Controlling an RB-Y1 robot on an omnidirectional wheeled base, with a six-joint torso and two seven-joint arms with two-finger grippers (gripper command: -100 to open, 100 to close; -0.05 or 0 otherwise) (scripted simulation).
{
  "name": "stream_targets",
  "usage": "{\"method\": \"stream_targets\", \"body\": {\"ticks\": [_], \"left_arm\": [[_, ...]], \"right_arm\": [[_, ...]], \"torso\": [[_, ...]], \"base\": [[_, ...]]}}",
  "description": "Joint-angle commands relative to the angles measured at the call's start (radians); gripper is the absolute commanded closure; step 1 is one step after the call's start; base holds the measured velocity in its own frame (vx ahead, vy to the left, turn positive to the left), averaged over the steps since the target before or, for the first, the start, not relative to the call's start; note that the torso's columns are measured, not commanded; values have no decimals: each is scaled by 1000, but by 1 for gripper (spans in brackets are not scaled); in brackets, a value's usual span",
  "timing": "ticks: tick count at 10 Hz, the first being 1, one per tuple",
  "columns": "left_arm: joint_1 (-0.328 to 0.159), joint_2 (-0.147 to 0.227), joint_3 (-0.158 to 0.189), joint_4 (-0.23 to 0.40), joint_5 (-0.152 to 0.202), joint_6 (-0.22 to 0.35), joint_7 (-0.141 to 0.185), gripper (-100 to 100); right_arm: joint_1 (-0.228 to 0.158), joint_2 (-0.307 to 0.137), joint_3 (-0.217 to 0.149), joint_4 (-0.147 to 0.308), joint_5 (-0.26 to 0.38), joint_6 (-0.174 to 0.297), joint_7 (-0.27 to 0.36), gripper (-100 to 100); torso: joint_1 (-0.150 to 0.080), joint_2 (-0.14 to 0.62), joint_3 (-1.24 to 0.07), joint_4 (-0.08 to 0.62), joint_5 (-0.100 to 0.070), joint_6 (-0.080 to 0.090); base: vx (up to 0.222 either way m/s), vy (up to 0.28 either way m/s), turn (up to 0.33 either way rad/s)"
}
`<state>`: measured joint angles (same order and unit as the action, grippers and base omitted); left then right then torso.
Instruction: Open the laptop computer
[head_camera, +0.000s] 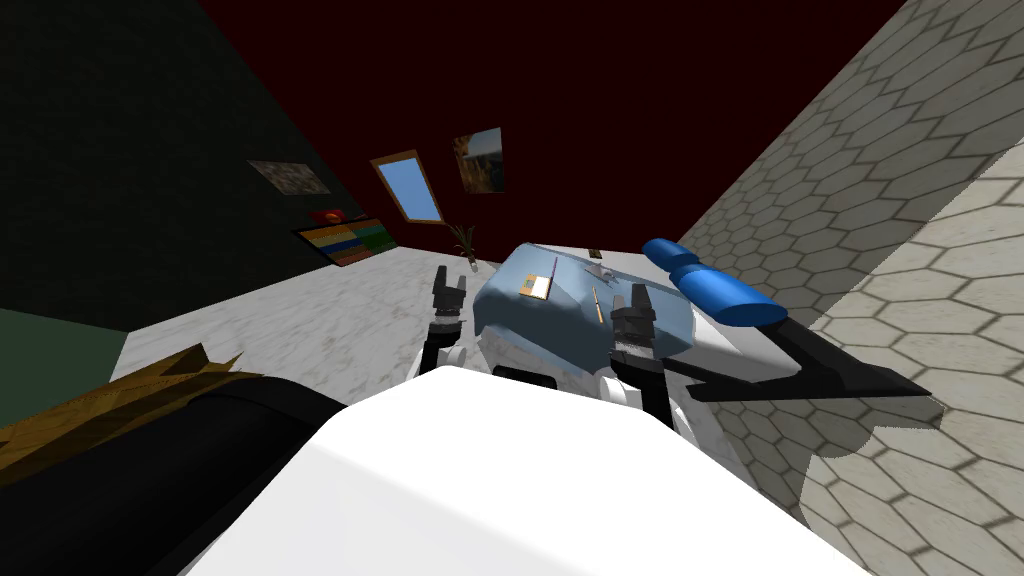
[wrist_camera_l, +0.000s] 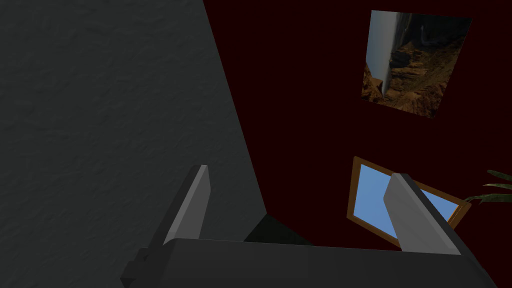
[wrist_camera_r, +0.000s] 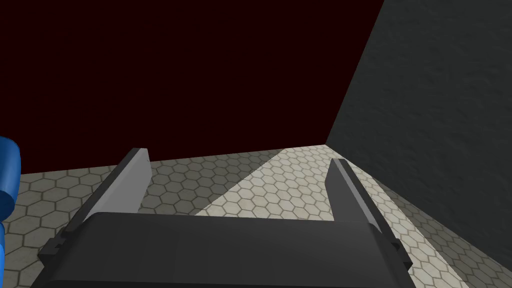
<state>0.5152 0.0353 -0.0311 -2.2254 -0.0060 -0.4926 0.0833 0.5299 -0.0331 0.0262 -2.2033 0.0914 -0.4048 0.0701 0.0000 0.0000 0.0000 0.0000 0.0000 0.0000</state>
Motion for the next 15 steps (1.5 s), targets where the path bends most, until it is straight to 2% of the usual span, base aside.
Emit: {"method": "stream_targets", "body": {"ticks": [1, 9, 10, 12, 15], "left_arm": [[0, 0, 0, 0, 0, 0, 0, 0], [0, 0, 0, 0, 0, 0, 0, 0], [0, 0, 0, 0, 0, 0, 0, 0], [0, 0, 0, 0, 0, 0, 0, 0], [0, 0, 0, 0, 0, 0, 0, 0]], "right_arm": [[0, 0, 0, 0, 0, 0, 0, 0], [0, 0, 0, 0, 0, 0, 0, 0], [-7, -40, -7, 15, 16, 11, 14, -100], [-17, -76, -16, 35, 39, 27, 33, -100], [-38, -127, -35, 77, 87, 61, 75, -100]], "torso": [[0, 40, -82, 41, 0, 0], [0, 618, -1234, 617, 0, 0], [0, 691, -1382, 691, 0, 0], [2, 734, -1471, 734, 1, 0], [0, 738, -1476, 738, 0, 0]], "base": [[0, 0, 0], [0, 0, 0], [9, 20, 52], [19, 44, 65], [19, 57, 76]]}}
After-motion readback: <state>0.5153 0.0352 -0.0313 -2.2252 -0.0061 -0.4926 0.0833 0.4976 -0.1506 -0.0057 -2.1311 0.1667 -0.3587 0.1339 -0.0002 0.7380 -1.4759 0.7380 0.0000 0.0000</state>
